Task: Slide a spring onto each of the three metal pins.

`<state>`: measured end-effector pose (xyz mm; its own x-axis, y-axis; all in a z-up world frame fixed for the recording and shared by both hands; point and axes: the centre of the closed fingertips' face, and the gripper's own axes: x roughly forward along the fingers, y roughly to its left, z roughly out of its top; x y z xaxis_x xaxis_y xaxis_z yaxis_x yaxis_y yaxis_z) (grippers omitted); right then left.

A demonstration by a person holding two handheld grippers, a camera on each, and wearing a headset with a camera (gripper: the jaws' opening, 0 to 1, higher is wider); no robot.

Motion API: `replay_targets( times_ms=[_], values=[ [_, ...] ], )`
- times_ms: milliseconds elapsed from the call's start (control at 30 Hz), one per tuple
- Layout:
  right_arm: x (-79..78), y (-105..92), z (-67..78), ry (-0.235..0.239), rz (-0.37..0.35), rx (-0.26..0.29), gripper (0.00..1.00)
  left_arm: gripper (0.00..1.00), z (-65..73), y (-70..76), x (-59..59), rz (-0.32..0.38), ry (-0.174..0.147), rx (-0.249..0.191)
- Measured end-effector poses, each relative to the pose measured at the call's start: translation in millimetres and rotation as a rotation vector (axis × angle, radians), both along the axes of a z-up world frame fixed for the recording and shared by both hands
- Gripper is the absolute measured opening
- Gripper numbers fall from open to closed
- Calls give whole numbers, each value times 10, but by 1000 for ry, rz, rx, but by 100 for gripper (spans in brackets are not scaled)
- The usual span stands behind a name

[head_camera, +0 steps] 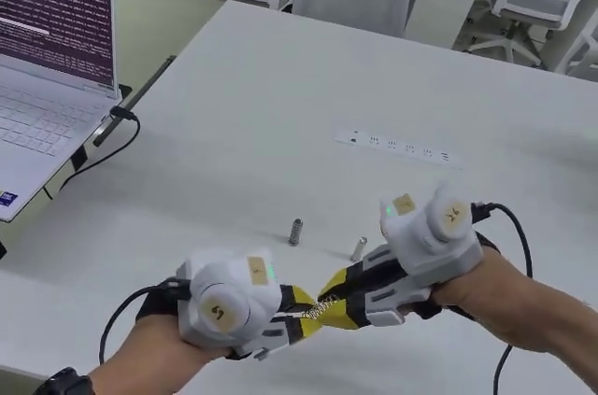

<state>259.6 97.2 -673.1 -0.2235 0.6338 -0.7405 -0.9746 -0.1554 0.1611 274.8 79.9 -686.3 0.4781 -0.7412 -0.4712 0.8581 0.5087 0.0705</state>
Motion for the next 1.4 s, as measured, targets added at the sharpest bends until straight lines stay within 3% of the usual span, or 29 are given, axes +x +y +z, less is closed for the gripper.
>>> replay_targets(
  times_ms=[233,433,633,1000,1200,1267,1400],
  values=[
    [60,-54,35,-82,91,-82,14,1,122,-13,48,21,7,-82],
    [71,-38,202,-79,124,-65,9,1,195,-60,57,12,-7,-109],
    [61,-104,214,-104,197,-112,9,1,296,-127,65,2,-19,-151],
    [56,-147,237,-132,256,-145,9,1,332,-161,67,-5,-14,-165],
    [93,-141,202,-145,249,-155,8,2,299,-154,102,-9,-9,-153],
    [134,-119,194,-140,206,-160,8,2,295,-129,132,2,-8,-151],
    [119,-99,208,-132,211,-140,8,2,303,-106,123,2,-5,-154]
  ],
)
